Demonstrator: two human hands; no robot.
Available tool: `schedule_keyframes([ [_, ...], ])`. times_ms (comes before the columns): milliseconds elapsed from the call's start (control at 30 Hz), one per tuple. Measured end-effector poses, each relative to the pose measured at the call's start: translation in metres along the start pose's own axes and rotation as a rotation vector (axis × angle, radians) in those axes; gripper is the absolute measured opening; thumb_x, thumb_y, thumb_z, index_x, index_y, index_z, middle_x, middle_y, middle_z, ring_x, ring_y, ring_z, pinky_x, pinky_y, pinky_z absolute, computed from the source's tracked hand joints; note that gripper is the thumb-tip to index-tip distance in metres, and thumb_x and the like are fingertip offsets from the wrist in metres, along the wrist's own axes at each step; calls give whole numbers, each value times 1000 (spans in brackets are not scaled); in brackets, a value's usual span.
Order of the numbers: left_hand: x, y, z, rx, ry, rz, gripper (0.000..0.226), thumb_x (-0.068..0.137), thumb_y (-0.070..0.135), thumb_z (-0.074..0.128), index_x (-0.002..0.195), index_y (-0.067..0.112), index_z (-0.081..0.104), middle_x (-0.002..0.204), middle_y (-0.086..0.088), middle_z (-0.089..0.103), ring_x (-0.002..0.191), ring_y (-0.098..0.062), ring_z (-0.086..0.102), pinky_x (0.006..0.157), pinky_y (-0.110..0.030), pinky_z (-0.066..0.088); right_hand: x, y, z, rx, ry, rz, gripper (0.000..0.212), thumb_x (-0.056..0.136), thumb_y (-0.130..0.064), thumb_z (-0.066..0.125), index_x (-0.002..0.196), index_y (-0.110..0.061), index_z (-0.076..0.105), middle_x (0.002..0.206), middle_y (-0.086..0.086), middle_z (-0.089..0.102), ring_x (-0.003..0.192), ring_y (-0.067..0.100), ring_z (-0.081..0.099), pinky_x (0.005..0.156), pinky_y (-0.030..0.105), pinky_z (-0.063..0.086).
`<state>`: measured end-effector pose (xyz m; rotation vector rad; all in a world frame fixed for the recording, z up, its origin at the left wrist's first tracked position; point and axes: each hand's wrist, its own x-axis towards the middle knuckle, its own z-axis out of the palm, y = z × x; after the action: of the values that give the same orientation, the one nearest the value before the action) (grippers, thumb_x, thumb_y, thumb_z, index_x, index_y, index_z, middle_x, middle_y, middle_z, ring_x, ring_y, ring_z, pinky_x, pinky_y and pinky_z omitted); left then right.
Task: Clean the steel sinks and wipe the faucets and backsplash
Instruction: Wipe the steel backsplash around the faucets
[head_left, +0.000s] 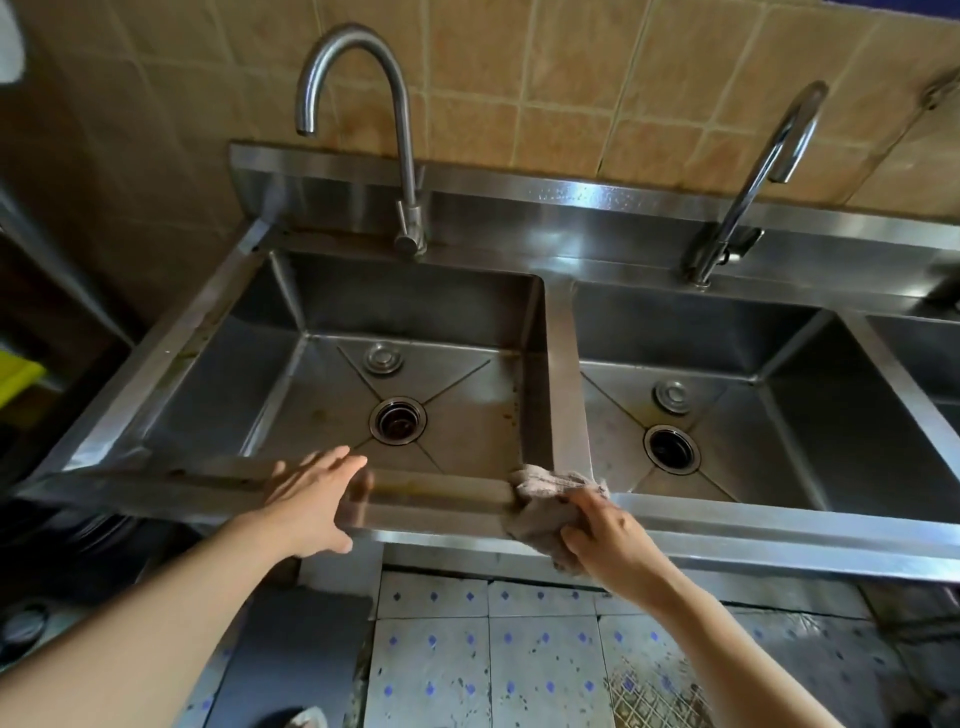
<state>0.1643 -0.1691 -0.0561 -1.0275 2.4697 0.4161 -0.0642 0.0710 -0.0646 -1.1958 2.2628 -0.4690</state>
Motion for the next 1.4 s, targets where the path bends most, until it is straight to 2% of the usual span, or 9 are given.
schedule_keyframes([
  [133, 8, -13, -2, 100, 4, -32, 108, 72, 35, 79, 152, 26, 8, 160, 2, 2, 147, -20, 3, 117, -52, 6, -5, 32, 6, -310, 41, -81, 64, 63, -47, 66, 118, -22, 45, 128, -2, 43, 112, 19, 37, 91, 33, 38],
  [300, 18, -27, 3, 110, 20, -2, 97, 71, 36, 78, 149, 24, 22, 153, 5, 29, 142, -16, 23, 118, -48, 8, 12, 17, 42, -417, 137, -280, 91, 58, -34, 88, 133, -10, 43, 138, 12, 51, 128, 32, 43, 101, 52, 45],
  [533, 23, -37, 5, 116, 84, 79, 86, 72, 37, 71, 146, 27, 28, 145, 8, 41, 134, -15, 34, 115, -45, 12, 60, -91, 108, -403, 118, -398, 81, 69, -39, 78, 138, -16, 42, 143, 12, 47, 130, 35, 45, 106, 55, 37],
  [733, 17, -83, 3, 65, 92, 79, 107, 76, 37, 70, 152, 20, -4, 156, 2, 20, 144, -15, 14, 117, -49, 1, 94, -171, 151, -367, 121, -417, 61, 74, -41, 41, 127, -13, 52, 135, 18, 53, 118, 40, 54, 100, 52, 44],
  [867, 8, -150, -7, 153, 31, -7, 118, 69, 44, 79, 152, 20, -1, 160, 4, 4, 147, -14, 2, 117, -51, 1, 90, -166, 151, -421, 148, -503, 68, 67, -41, 64, 129, -13, 55, 137, 15, 52, 122, 34, 53, 106, 49, 36],
  [967, 9, -185, -10, 208, 16, -16, 106, 69, 46, 78, 150, 23, 14, 157, 7, 15, 146, -13, 7, 117, -48, 4, 76, -134, 129, -451, 183, -449, 83, 57, -37, 84, 130, -12, 54, 139, 15, 51, 124, 33, 52, 106, 48, 30],
  [1133, 14, -200, -8, 133, 102, 51, 67, 62, 40, 79, 120, 34, 45, 123, 16, 53, 120, -10, 45, 106, -40, 17, 48, -90, 105, -547, 229, -268, 82, 68, -43, 78, 135, -10, 45, 139, 21, 48, 125, 40, 49, 104, 53, 37],
  [1300, 18, -203, -7, 115, 106, 78, 54, 59, 36, 76, 103, 34, 45, 106, 18, 56, 110, -11, 48, 102, -41, 19, 65, -137, 140, -547, 147, -211, 83, 67, -38, 81, 137, -10, 49, 143, 21, 44, 129, 44, 44, 101, 59, 41],
  [1400, 15, -207, -9, 52, 68, 115, 71, 60, 35, 78, 121, 32, 42, 124, 12, 53, 123, -13, 42, 107, -44, 16, 85, -187, 167, -505, 156, -291, 74, 69, -37, 76, 134, -10, 51, 140, 22, 46, 125, 45, 46, 101, 60, 41],
])
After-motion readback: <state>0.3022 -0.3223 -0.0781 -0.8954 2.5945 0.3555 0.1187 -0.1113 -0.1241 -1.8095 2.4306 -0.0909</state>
